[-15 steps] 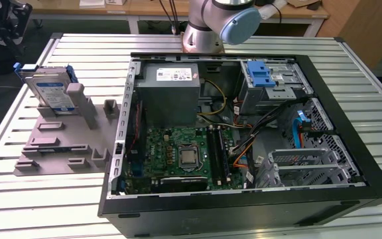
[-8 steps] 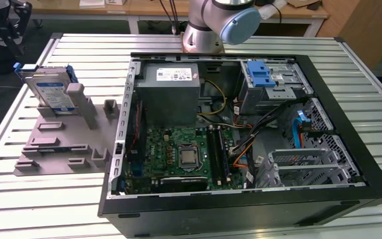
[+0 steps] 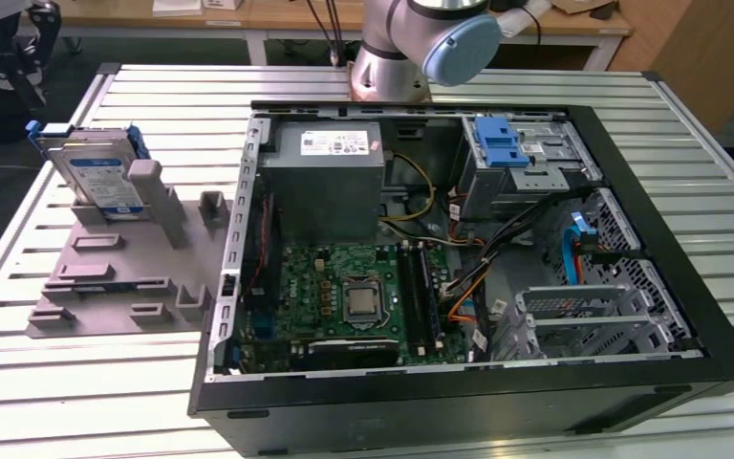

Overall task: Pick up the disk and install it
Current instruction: 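Pick up the disk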

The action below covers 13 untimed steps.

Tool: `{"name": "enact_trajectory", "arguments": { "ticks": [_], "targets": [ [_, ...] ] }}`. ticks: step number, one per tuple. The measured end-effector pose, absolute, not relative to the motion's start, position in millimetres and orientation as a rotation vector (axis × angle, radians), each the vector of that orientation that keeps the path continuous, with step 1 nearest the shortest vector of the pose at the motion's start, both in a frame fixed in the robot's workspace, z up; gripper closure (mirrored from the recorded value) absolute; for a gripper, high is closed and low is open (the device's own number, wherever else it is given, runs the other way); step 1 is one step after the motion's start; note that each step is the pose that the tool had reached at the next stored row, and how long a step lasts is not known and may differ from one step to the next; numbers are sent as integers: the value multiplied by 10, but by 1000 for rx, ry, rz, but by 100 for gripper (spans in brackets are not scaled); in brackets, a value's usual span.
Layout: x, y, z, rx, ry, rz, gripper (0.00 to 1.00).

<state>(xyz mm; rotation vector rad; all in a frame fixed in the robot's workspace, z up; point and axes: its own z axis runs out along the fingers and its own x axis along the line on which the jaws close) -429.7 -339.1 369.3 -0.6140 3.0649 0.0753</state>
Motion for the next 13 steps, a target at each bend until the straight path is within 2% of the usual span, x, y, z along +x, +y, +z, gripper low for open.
{"name": "enact_trajectory", "arguments": {
  "ticks": [13],
  "targets": [
    [-4297,-3391,3686,-939,2987,78,89]
  ]
}}
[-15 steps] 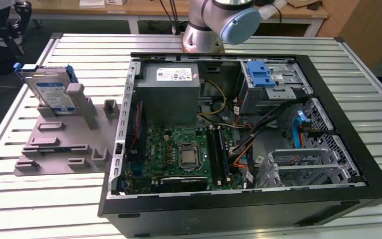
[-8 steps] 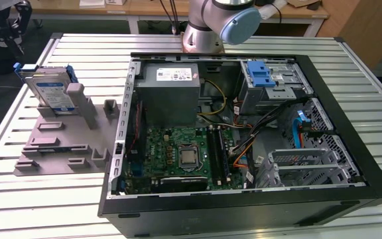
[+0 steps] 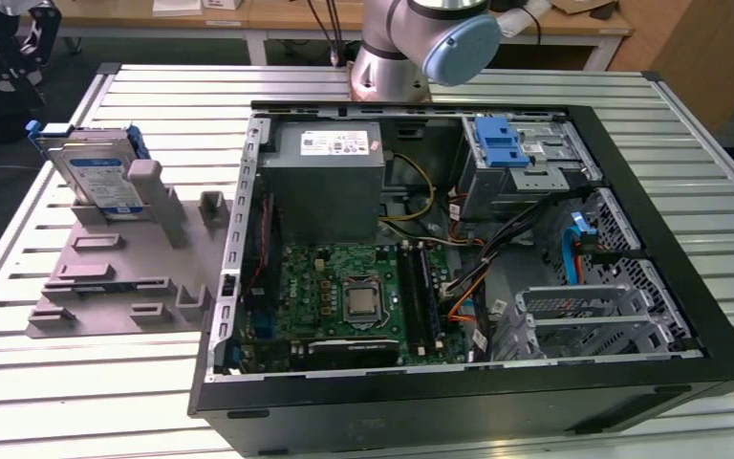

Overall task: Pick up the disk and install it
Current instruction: 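Pick up the disk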

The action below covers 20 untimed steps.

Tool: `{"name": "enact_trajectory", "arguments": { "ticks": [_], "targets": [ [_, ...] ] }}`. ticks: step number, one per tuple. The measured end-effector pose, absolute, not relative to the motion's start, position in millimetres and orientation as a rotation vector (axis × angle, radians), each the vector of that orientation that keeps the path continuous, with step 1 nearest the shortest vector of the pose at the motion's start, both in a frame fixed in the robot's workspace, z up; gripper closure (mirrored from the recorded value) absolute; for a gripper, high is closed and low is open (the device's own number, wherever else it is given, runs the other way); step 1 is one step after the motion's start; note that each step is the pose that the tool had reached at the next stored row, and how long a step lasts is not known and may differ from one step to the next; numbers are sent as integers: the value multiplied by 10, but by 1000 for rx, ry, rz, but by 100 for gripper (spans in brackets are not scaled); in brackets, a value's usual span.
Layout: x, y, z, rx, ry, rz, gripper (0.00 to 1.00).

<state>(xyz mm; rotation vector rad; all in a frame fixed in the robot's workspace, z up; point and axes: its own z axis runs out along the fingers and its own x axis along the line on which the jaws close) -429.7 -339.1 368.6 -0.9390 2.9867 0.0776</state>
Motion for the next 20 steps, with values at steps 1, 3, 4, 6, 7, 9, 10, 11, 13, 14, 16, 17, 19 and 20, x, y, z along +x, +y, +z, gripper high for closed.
{"name": "enact_trajectory", "arguments": {
  "ticks": [1,3,4,6,7,9,10,11,13,14,16,17,19,20],
  "targets": [
    [-4297,-3391,3685,-963,2980,78,89],
    [-4297,-3391,3685,-1009,2965,78,89],
    [-4297,-3391,3685,-1032,2958,78,89],
    [-4297,-3391,3684,-1075,2943,78,89],
    [-4297,-3391,3684,-1094,2936,78,89],
    [-4297,-3391,3683,-1132,2922,78,89],
    [-4297,-3391,3683,-1151,2915,78,89],
    [-4297,-3392,3683,-1170,2908,78,89],
    [-4297,-3391,3683,-1209,2893,79,89],
    [-4297,-3391,3682,-1228,2885,79,89],
    [-4297,-3391,3682,-1265,2869,79,89],
    [-4297,-3391,3682,-1284,2862,79,89],
    [-4297,-3391,3681,-1321,2845,79,89],
    [-4297,-3391,3681,-1338,2837,79,89]
  ]
}}
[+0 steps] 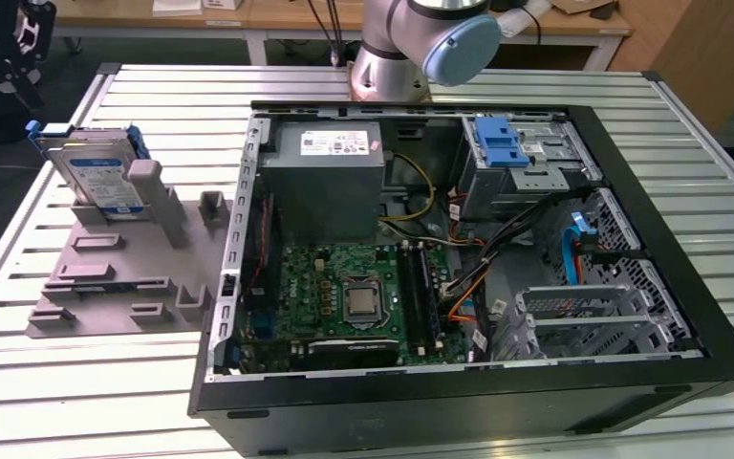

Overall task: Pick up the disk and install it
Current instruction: 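Pick up the disk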

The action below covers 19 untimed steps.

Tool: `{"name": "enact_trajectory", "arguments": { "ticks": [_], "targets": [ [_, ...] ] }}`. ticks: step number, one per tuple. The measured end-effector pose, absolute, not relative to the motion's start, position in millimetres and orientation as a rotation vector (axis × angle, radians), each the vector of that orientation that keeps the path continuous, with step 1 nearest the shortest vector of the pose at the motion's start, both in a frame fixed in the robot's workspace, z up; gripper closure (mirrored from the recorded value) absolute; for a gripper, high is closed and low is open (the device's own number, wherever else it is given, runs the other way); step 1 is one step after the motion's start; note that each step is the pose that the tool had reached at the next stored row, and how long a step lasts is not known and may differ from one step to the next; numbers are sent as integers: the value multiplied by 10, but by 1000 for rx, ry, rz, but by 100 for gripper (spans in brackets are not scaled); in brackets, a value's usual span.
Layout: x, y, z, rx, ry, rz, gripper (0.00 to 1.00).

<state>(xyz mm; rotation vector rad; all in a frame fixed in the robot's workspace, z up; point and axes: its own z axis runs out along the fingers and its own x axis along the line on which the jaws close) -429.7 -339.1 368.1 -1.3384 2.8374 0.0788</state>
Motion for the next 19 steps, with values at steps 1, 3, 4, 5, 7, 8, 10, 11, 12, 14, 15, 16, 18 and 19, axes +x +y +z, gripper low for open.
{"name": "enact_trajectory", "arguments": {
  "ticks": [1,3,4,5,7,8,10,11,12,14,15,16,18,19],
  "targets": [
    [-4297,-3391,3681,-1356,2829,79,89],
    [-4297,-3392,3681,-1389,2814,79,89],
    [-4297,-3391,3681,-1406,2806,79,89],
    [-4297,-3392,3681,-1422,2798,79,89],
    [-4297,-3391,3680,-1455,2781,79,89],
    [-4297,-3391,3680,-1471,2773,79,89],
    [-4297,-3392,3680,-1505,2755,79,89],
    [-4297,-3392,3680,-1525,2745,79,89],
    [-4297,-3392,3679,-1549,2732,79,89],
    [-4297,-3392,3678,-1598,2705,79,89],
    [-4297,-3392,3677,-1623,2690,79,89],
    [-4297,-3392,3675,-1647,2676,79,89],
    [-4297,-3391,3672,-1695,2647,79,89],
    [-4297,-3391,3669,-1722,2631,79,89]
  ]
}}
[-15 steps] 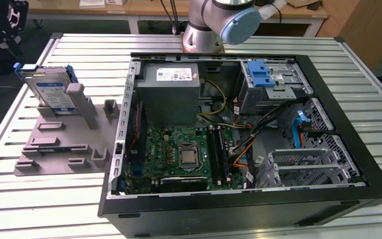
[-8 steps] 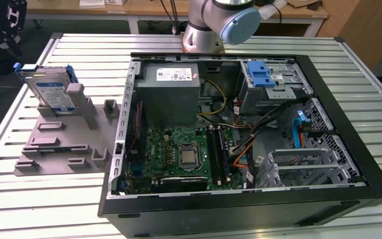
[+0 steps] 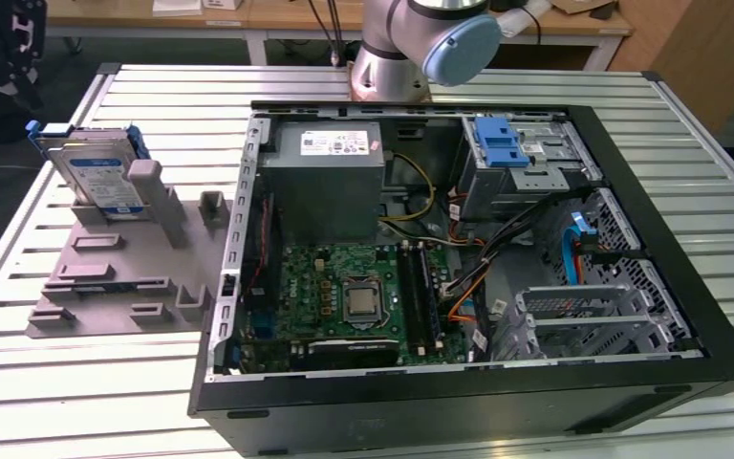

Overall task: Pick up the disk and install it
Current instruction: 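Pick up the disk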

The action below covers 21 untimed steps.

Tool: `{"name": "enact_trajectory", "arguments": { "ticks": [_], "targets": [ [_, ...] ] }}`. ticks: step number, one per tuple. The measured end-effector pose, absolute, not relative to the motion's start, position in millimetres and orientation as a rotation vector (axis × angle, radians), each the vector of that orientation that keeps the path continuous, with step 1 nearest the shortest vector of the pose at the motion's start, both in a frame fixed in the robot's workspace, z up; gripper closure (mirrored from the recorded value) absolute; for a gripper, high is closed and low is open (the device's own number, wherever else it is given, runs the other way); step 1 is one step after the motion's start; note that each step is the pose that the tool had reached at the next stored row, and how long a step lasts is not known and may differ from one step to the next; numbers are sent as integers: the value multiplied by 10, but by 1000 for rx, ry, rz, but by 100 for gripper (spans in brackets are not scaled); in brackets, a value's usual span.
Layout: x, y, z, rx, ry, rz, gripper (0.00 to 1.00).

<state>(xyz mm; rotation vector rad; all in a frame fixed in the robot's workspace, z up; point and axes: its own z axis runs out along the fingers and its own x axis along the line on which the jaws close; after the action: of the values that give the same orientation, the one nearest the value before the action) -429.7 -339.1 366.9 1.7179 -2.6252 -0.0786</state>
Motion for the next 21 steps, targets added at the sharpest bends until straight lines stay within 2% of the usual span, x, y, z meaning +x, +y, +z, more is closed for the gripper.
{"name": "enact_trajectory", "arguments": {
  "ticks": [21],
  "targets": [
    [-4297,-3392,3648,2118,-2305,-76,89]
  ]
}}
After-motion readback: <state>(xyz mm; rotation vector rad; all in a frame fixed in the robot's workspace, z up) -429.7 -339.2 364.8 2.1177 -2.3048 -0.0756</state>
